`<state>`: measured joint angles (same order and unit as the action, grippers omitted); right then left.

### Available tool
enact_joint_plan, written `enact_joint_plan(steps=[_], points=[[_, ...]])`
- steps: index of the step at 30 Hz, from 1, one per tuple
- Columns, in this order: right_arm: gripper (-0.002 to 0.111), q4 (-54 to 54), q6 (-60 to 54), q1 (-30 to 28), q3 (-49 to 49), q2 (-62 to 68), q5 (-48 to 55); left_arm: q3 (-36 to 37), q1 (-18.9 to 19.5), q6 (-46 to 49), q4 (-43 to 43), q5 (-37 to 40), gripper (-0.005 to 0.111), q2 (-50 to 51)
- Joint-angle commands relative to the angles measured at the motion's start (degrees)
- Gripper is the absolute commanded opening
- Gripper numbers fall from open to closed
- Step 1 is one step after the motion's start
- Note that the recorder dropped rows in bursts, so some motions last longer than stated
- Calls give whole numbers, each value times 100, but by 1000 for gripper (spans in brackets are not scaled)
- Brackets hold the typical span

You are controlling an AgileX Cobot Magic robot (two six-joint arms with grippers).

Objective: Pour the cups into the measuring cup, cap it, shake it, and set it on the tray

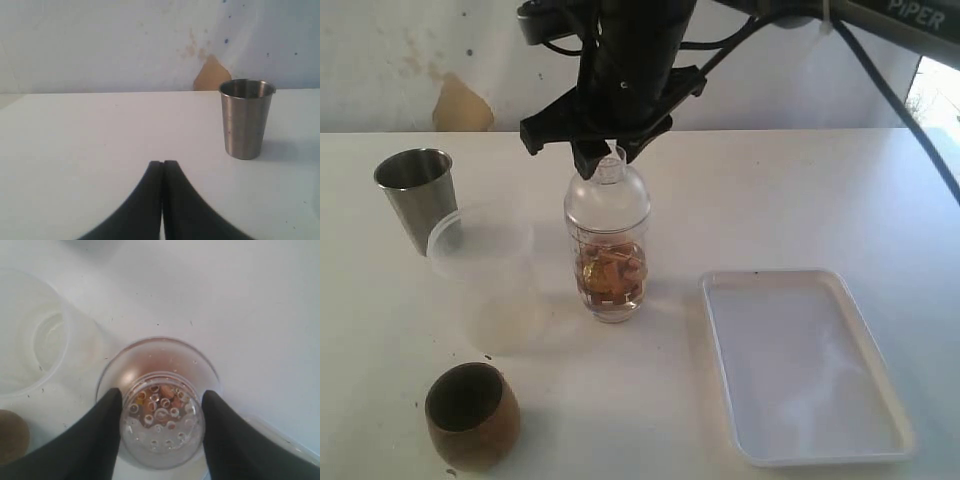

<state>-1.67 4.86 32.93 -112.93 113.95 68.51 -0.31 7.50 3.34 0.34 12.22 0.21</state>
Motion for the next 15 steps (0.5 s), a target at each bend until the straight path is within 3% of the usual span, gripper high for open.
enact_joint_plan(steps=[1, 10, 15], points=[[6, -3, -179, -37, 44, 62, 145, 31, -21, -1, 9, -50, 0, -21], [48, -3, -209, -37, 44, 62, 145, 31, -21, -1, 9, -50, 0, -21], [59, -3, -217, -37, 44, 38, 145, 31, -21, -1, 9, -50, 0, -21]])
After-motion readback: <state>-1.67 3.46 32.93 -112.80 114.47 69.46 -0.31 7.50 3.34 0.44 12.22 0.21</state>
